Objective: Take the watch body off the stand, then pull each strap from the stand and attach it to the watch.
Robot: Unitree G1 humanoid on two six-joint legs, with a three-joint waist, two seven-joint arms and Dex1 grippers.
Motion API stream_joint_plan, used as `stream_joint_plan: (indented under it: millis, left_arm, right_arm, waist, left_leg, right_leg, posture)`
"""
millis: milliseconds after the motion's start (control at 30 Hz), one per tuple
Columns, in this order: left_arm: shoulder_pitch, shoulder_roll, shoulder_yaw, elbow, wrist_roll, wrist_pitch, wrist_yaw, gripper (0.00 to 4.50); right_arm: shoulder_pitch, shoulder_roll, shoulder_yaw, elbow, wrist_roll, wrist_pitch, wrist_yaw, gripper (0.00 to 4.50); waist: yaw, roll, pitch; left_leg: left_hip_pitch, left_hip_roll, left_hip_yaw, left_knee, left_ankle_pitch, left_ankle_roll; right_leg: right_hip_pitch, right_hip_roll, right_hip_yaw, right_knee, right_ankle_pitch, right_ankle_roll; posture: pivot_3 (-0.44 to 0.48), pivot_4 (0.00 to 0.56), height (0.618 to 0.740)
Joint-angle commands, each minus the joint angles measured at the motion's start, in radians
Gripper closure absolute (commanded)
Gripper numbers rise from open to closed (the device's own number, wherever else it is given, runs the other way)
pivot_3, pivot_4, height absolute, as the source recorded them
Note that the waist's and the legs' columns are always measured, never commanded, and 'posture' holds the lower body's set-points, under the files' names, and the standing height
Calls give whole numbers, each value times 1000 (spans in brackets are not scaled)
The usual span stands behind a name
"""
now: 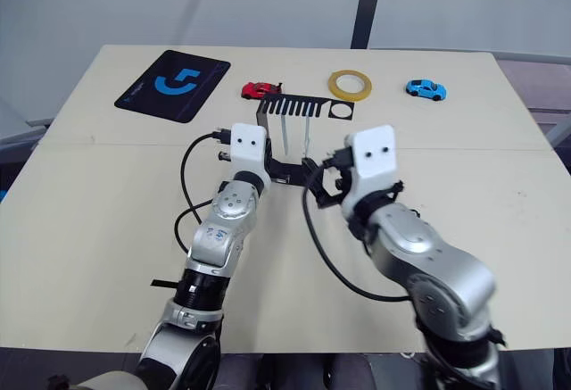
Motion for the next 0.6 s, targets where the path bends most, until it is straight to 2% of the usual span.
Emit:
stream_joint_plan:
  millis: [33,167,600]
  left_arm:
    - [-16,-34,-4,1,11,6,19,4458]
    - [-24,-40,-6,6,11,7,31,4458]
    - [-21,-44,-12,10,6,1,42,4458]
  right_arm:
    - [-65,72,28,38,-94,0,-57,0]
    - [-105,148,58,115,-179,-35,-65,0]
    - [-121,240,79,255,-392,-148,-22,0]
  waist:
    - [2,0,0]
    - [1,0,0]
    - [-3,0,0]
  left_leg:
    - [0,0,0,0,0,0]
    - [-1,-1,-2,0,0,0]
    - [-1,0,-2,-1,0,0]
  right_leg:
    - [0,0,0,0,0,0]
    - [0,0,-1,0,0,0]
    - [0,1,-1,0,0,0]
  posture:
    - [0,150,732]
    - [0,150,732]
    - [0,150,732]
